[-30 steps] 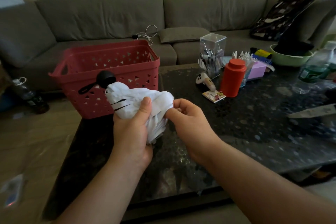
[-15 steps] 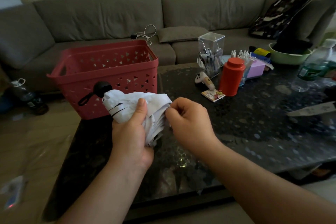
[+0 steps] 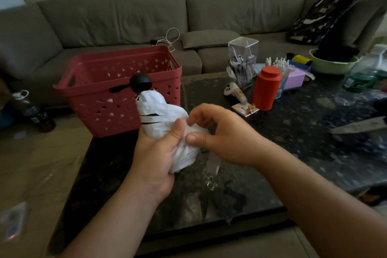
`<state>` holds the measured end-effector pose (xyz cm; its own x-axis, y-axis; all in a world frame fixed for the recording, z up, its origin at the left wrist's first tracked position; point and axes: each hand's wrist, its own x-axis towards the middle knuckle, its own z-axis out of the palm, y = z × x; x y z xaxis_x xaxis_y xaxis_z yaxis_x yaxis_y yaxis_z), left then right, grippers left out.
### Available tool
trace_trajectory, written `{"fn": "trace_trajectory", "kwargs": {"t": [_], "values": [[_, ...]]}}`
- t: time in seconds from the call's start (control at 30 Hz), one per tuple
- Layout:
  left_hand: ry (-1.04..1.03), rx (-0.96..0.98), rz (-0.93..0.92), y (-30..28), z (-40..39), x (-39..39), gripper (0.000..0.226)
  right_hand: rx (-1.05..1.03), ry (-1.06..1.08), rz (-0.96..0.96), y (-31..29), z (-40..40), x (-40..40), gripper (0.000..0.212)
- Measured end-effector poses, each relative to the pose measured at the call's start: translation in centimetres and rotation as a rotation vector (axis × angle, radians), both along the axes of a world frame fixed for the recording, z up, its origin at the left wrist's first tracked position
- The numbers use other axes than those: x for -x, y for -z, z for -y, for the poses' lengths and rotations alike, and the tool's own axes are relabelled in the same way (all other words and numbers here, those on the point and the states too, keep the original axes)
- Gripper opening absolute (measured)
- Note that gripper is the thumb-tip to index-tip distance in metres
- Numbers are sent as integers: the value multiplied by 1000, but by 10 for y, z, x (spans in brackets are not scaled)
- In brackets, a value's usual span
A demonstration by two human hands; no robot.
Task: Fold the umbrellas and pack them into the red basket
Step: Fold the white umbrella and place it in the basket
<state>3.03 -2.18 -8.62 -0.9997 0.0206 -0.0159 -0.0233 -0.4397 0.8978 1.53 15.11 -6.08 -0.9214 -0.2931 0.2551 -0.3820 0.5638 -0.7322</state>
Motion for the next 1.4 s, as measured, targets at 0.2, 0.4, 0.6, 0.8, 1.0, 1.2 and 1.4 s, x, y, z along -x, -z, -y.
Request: {"fn": "trace_trajectory", "kwargs": {"t": [0.2,0.4,0.6,0.8,1.0,1.2,1.4], "values": [[146,-44,-55,0,8,3,68,-4,-16,83,0,-5,1,39],[442,-144,-107,-6,16,8,101,309,-88,106,-3,-12,4,30],[575,-323,-14,-8,6,0,90,551,-197,148,16,0,10,49],[627,-268,25,-8,16,1,85,654,-246,281,22,5,9,57],[598,-95,-40,-6,19,7,86,640,-192,237,17,-2,5,48],[449,17,-89,-5,20,11,101,593,-50,130,17,1,4,43],[133,72,91,-4,8,7,44,426,126,-3,19,6,3,46]]}}
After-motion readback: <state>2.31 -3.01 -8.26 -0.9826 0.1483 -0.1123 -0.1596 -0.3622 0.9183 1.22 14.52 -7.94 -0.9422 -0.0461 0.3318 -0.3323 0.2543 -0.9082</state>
